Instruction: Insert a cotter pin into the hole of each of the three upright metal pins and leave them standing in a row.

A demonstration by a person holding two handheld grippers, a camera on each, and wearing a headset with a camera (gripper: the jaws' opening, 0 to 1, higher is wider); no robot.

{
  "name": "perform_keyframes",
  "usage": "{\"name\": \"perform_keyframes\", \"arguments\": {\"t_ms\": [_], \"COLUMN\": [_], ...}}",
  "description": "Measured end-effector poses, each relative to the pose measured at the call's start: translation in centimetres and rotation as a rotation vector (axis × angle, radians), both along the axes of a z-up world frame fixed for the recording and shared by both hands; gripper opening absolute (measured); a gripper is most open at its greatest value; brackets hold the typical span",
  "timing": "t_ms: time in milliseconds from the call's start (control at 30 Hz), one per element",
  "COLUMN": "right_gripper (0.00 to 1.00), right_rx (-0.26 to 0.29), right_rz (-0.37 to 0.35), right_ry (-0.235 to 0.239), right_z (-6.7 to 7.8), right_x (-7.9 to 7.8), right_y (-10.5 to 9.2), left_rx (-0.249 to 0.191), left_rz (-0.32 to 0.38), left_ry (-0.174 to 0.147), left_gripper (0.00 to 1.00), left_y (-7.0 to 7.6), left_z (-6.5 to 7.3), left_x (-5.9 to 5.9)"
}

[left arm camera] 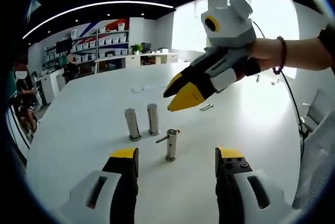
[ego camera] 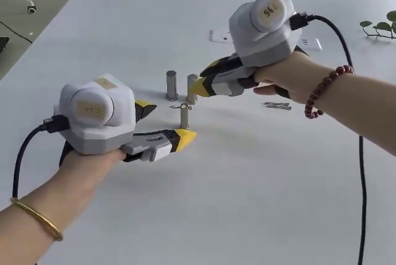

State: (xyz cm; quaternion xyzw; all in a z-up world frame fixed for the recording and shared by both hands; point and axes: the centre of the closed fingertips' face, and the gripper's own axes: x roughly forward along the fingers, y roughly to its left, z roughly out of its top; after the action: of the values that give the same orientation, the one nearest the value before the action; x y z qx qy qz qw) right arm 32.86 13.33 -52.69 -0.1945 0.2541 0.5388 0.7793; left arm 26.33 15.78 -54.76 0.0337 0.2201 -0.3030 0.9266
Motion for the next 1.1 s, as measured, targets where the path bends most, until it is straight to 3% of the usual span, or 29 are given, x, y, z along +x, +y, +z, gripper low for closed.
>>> {"name": "perform_keyframes", "arguments": {"t_ms": [200,467,700,800,1100], "right_gripper": [0.22,0.23,0.23,0.22,0.17], "right_rx": [0.019,0.047,0.094,0.101,0.140], "right_rz": [-0.028,-0.086,-0.130,-0.140,-0.176], "right_ry": [-0.020,-0.004,0.016,0.023,0.039], "right_z": [-0.6,-1.7,-2.3,-3.1,-3.4], "right_x": [0.7,1.7,2.0,2.5,3.1], "right_y": [0.1,0.5,1.0,1.2,1.2], "left_rx": [-0.018,-0.015,-0.015,-0.021,-0.012], "left_rz": [-0.005,-0.026,-0.024,-0.018,-0.012], "left_ry": [0.002,0.000,0.027,0.027,0.016], "left_gripper": [0.69,0.77,0.80,0.82,0.88], "left_y": [-0.2,-0.3,-0.2,-0.2,-0.4], "left_z": [0.7,1.7,1.1,1.2,1.3], "left_x": [-0.7,-1.6,-1.9,-2.0,-2.2]}}
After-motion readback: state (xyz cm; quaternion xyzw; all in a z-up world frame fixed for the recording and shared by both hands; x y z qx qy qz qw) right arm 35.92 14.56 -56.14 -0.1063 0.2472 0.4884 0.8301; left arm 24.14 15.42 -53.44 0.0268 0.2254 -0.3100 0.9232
